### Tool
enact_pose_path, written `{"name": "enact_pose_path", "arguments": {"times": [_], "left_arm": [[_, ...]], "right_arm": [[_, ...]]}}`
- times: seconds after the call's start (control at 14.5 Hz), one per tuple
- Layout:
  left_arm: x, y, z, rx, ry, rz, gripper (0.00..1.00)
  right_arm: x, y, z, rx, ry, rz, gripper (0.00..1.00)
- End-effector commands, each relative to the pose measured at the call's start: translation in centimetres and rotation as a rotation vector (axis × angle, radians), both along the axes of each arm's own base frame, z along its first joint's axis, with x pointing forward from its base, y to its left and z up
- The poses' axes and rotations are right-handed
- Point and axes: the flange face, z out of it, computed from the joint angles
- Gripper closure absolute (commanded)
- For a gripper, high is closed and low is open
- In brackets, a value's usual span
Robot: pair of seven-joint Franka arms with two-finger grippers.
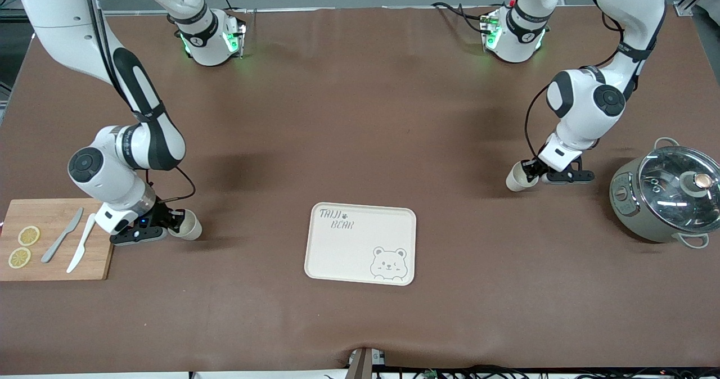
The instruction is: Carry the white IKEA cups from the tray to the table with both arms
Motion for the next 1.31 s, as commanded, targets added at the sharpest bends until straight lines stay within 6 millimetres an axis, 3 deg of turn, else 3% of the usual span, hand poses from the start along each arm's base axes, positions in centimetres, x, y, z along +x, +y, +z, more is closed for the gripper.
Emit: {"name": "enact_pose_path", "arguments": {"times": [0.0,0.14,0.28,0.34,0.41,0.48,0.55,0.69,1.03,1.24], "left_arm": [[0.0,0.5,-0.1,-0.006,-0.014,-0.027,0.7],[0.1,0.8,-0.1,-0.004,-0.016,-0.036,0.52],[1.4,0.9,0.2,-0.029,0.016,-0.009,0.25],[1.9,0.8,1.0,-0.037,0.032,-0.009,0.0],[2.3,0.4,2.0,-0.046,0.046,-0.008,0.0],[2.6,0.1,3.2,-0.055,0.064,-0.008,0.0],[2.8,-0.3,4.5,-0.065,0.086,0.002,0.0],[3.6,-1.6,7.6,-0.082,0.138,0.022,0.0],[4.5,-2.8,16.4,-0.094,0.186,0.048,0.0],[6.7,-2.8,21.8,-0.081,0.172,0.06,0.0]], "right_arm": [[-0.2,-0.4,-0.3,0.005,-0.011,0.01,1.0],[-0.2,-0.4,-0.5,0.006,-0.017,0.008,1.0],[-0.2,-0.4,-0.9,0.005,-0.013,0.009,1.0],[-0.2,-0.4,-0.9,0.006,-0.013,0.008,1.0],[-0.2,-0.4,-0.9,0.006,-0.013,0.006,1.0],[-0.1,-0.4,-0.8,0.005,-0.016,0.008,0.72],[-0.1,-0.4,-0.7,0.005,-0.017,0.008,0.32],[0.0,-0.5,-0.6,0.006,-0.019,0.005,0.0],[0.2,-1.0,-0.3,-0.001,-0.025,0.033,0.0],[0.6,-1.5,0.2,-0.003,-0.03,0.035,0.0]]}}
